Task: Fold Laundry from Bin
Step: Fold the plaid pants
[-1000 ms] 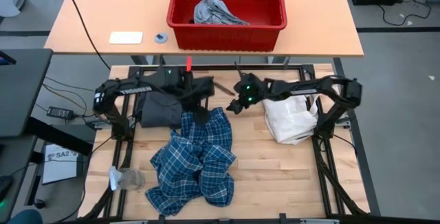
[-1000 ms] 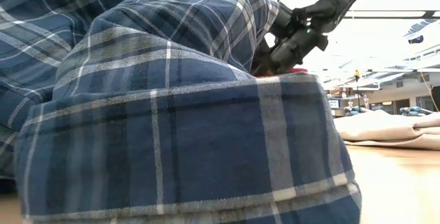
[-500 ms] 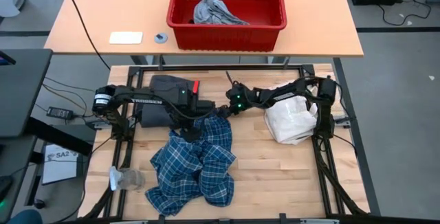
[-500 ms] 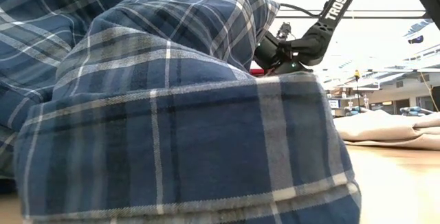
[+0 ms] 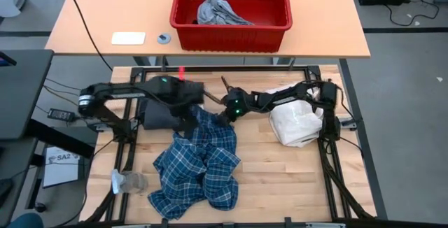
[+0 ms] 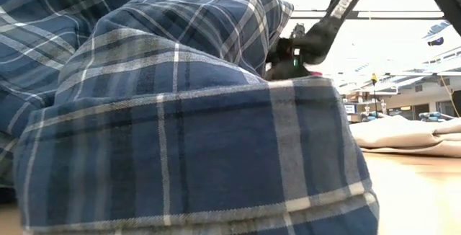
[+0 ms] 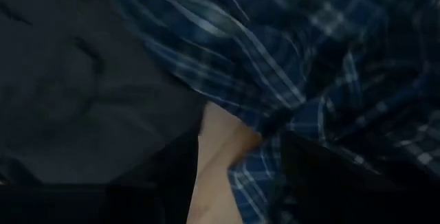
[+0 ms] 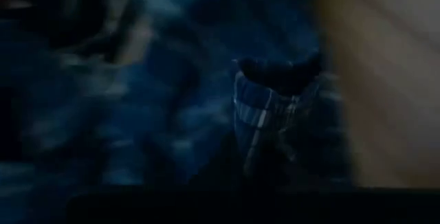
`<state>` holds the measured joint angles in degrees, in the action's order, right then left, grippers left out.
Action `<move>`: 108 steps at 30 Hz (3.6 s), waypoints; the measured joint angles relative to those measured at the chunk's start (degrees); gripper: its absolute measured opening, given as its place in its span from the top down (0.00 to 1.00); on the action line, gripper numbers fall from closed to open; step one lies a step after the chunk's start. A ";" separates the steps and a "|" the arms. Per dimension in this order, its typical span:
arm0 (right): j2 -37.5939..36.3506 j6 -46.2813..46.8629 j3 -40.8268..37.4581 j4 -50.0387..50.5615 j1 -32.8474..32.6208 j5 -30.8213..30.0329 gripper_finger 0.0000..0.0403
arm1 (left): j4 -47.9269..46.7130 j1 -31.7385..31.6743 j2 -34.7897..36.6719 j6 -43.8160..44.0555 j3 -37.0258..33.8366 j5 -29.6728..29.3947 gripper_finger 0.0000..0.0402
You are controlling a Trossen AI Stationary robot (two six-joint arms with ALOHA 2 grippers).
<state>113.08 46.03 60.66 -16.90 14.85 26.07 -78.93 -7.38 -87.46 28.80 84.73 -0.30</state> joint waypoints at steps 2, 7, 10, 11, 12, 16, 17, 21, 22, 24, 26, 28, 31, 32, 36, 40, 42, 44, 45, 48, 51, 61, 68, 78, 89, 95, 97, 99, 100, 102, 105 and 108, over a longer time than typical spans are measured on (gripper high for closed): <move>-4.41 -1.86 0.13 2.04 -0.44 0.61 0.98 | 0.59 -1.21 3.48 -0.04 0.02 -1.56 0.48; -19.19 -13.18 0.13 12.31 -2.60 -4.58 0.98 | 4.00 -3.80 10.56 -1.88 0.02 -3.43 0.48; -29.50 -19.17 0.18 17.32 -4.36 -8.53 0.98 | 7.59 -4.71 12.84 -4.50 0.07 -5.05 0.48; -32.64 -20.70 0.18 18.94 -4.94 -9.81 0.98 | 8.77 -5.08 13.08 -5.65 0.07 -5.07 0.48; -35.58 -22.10 0.18 20.12 -5.46 -10.52 0.98 | 10.37 -5.38 13.15 -6.70 0.07 -5.06 0.48; -47.19 -24.40 0.20 24.12 -7.34 -8.75 0.98 | 17.53 -6.44 12.35 -10.00 0.07 -3.60 0.48; -49.66 -23.81 0.20 25.51 -7.77 -7.38 0.98 | 20.00 -6.58 11.69 -10.44 0.09 -2.50 0.48; -58.36 -14.95 0.20 29.09 -9.46 -2.15 0.98 | 27.56 -6.65 8.39 -10.59 0.09 0.20 0.48; -60.11 -12.99 0.20 29.23 -9.97 -0.64 0.98 | 29.16 -6.66 7.73 -10.60 0.09 0.52 0.48; -63.09 -10.03 0.34 29.05 -11.47 1.19 0.98 | 30.83 -6.64 6.38 -10.84 0.08 1.03 0.48; -64.61 -8.73 1.76 30.05 -12.53 -0.93 0.98 | 32.74 -6.64 5.32 -11.54 0.09 1.04 0.48; -64.86 -8.66 4.31 30.51 -13.21 -6.56 0.98 | 33.45 -6.66 4.61 -11.67 0.02 1.03 0.48; -63.36 -10.48 9.41 30.56 -13.24 -15.49 0.98 | 34.85 -6.66 4.50 -11.63 0.02 1.06 0.48; -62.50 -11.76 11.35 30.32 -13.04 -17.84 0.98 | 34.97 -6.68 4.64 -11.63 0.02 1.06 0.48; -56.45 -14.59 20.06 30.94 -11.97 -23.62 0.98 | 35.44 -6.43 6.31 -10.32 0.02 1.64 0.48; -47.92 -14.61 27.08 38.13 -11.81 -25.35 0.98 | 40.57 -4.92 9.67 -7.50 0.02 4.80 0.48; -43.48 -14.26 29.08 43.31 -11.87 -26.20 0.98 | 44.19 -3.71 11.63 -7.01 0.02 5.17 0.48; -39.85 -14.99 30.18 46.62 -11.87 -27.03 0.98 | 48.12 -2.47 13.89 -6.98 0.02 4.96 0.48; -38.49 -15.92 30.72 46.80 -12.05 -27.16 0.98 | 49.49 -1.98 14.96 -7.15 0.03 4.18 0.48; -35.82 -19.79 32.16 44.08 -12.52 -26.14 0.98 | 50.99 -0.80 17.32 -7.52 0.11 -0.16 0.48; -33.20 -22.31 32.66 41.96 -12.73 -26.61 0.98 | 51.45 -0.38 17.90 -7.71 0.10 -1.61 0.48; -27.96 -24.17 32.85 28.65 -12.96 -33.05 0.97 | 54.88 4.33 12.77 -16.38 -0.01 -13.15 0.48; -27.70 -25.19 32.79 27.91 -12.96 -37.76 0.97 | 61.72 4.19 12.39 -20.11 0.02 -15.04 0.47; -27.26 -25.23 32.79 27.21 -11.55 -38.32 0.95 | 64.59 3.52 10.57 -23.67 0.06 -11.15 0.73; -29.60 -28.97 32.77 35.06 -10.23 -37.95 0.74 | 56.01 3.35 13.94 -18.43 1.77 -9.05 0.99; -33.87 -33.31 32.77 41.04 -10.60 -36.54 0.64 | 49.87 3.74 14.88 -18.01 4.48 -7.04 0.99; -35.62 -34.36 32.77 44.67 -10.73 -36.50 0.62 | 50.90 3.94 15.09 -19.31 5.83 -4.11 1.00; -37.35 -35.02 32.77 49.48 -11.32 -36.52 0.61 | 50.58 4.65 15.61 -20.85 7.05 -0.54 1.00; -38.13 -35.27 32.77 52.40 -11.62 -36.64 0.61 | 50.53 4.90 15.65 -21.46 7.84 1.04 1.00; -39.66 -35.50 31.75 56.93 -12.60 -37.76 0.60 | 50.37 5.47 15.65 -22.37 9.35 3.21 1.00; -43.31 -34.41 25.90 57.36 -14.22 -40.53 0.61 | 49.50 6.01 15.65 -21.07 10.58 3.83 1.00; -47.84 -34.28 17.06 53.84 -15.55 -41.03 0.61 | 49.38 6.34 15.63 -20.58 10.62 3.65 1.00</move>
<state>65.24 11.75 77.72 36.93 -0.70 -14.97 -29.55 -1.04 -71.82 8.21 95.35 3.34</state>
